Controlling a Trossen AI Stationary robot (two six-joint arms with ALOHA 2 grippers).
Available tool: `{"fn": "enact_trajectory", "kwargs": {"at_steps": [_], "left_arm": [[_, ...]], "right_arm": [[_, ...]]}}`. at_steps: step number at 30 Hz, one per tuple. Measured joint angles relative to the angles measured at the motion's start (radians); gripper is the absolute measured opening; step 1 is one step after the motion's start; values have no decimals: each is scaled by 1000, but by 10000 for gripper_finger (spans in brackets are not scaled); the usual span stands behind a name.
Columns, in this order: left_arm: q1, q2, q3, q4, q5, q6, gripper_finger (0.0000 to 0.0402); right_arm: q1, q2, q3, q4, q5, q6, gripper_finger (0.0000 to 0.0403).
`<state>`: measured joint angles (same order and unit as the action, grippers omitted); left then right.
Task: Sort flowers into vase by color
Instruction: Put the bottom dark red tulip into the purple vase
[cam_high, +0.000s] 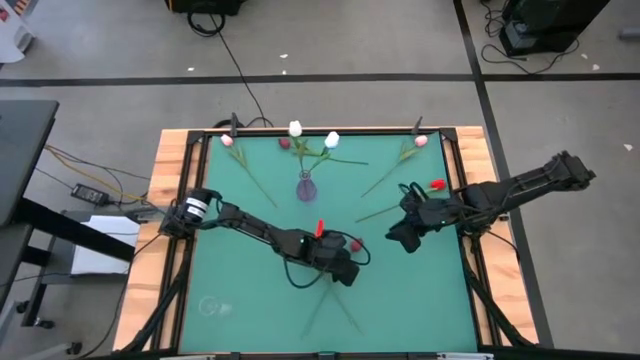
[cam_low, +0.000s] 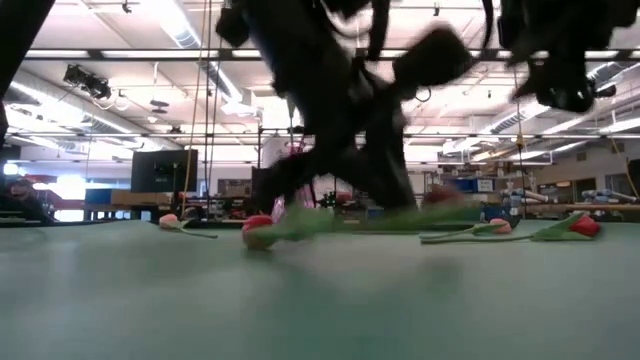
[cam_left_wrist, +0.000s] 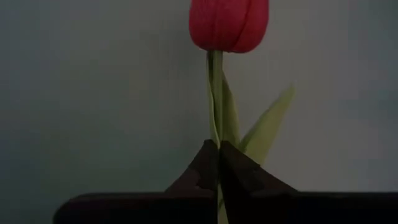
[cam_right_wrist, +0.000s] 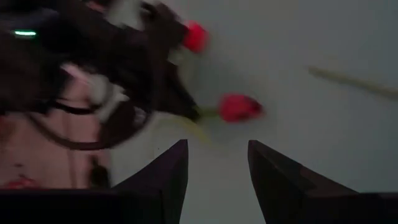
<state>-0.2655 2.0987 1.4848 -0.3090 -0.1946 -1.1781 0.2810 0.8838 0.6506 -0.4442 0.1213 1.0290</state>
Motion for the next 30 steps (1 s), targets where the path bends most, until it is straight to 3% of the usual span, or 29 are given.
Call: {"fn": "enact_trajectory", "kwargs": {"at_steps": [8, 16, 22, 30], "left_arm": [[44, -188, 1, 3, -133, 131, 7], [101, -316, 2, 36, -170, 338, 7], [101, -356, 2, 253, -169, 494, 7], [113, -364, 2, 482, -162, 614, 7]], "right_arm": [[63, -17, 0, 193, 118, -19, 175], [105, -2, 0, 243, 177, -42, 175], [135, 34, 1, 453, 208, -209, 175], [136, 74, 1, 637, 356, -364, 175]]}}
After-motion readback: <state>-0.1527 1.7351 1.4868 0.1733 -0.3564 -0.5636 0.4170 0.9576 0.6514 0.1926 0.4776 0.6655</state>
